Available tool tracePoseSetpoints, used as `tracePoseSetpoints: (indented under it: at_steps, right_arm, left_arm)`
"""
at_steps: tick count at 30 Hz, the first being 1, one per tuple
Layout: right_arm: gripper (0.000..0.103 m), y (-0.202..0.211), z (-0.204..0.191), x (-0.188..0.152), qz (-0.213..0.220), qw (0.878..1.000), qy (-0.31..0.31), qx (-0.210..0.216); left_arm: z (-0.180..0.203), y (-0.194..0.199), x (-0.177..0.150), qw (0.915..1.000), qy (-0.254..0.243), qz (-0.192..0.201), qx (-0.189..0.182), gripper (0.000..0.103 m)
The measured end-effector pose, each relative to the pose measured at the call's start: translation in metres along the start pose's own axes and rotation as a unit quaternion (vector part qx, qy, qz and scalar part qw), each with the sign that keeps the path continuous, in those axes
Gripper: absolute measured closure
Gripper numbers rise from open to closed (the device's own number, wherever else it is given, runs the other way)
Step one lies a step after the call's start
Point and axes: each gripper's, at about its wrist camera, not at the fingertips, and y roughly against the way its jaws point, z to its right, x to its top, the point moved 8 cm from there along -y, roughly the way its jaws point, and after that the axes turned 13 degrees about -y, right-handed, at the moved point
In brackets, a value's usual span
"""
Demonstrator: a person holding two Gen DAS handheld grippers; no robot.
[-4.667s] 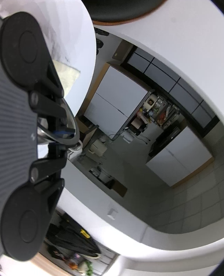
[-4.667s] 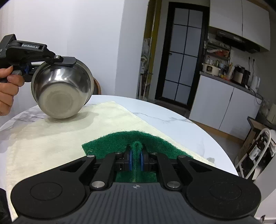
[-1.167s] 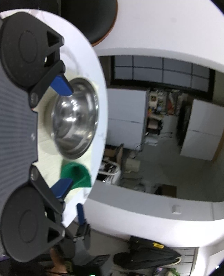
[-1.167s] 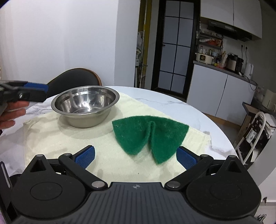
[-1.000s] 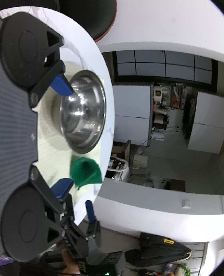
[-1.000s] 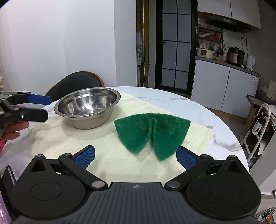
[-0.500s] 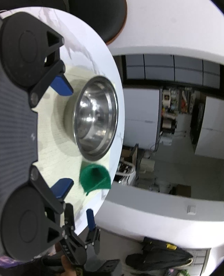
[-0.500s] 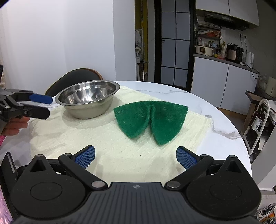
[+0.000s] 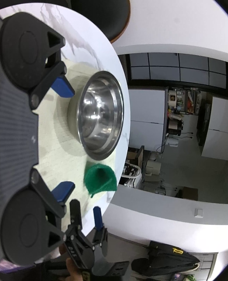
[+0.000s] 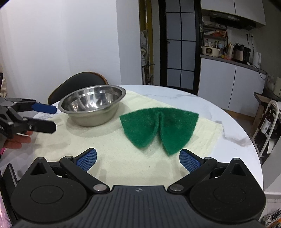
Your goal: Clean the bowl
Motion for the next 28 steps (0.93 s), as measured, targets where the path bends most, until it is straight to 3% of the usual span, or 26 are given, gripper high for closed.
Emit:
tracePoseSetpoints:
  at_steps: [20, 28]
  right_arm:
    - [0.000, -0.0040, 0.0006, -0.0014, 0.001, 1.000, 0.008, -0.021]
    - [0.000, -0.0030, 0.0027, -0.0034, -0.002, 1.000, 0.010, -0.024]
  left_arm:
    - [-0.0046, 0.0029, -0.0026, 0.9995, -0.021, -0.005, 0.022, 0.000]
    - [-0.0082, 0.0031, -0.0031, 0.9997, -0.001, -0.007, 0.021, 0.000]
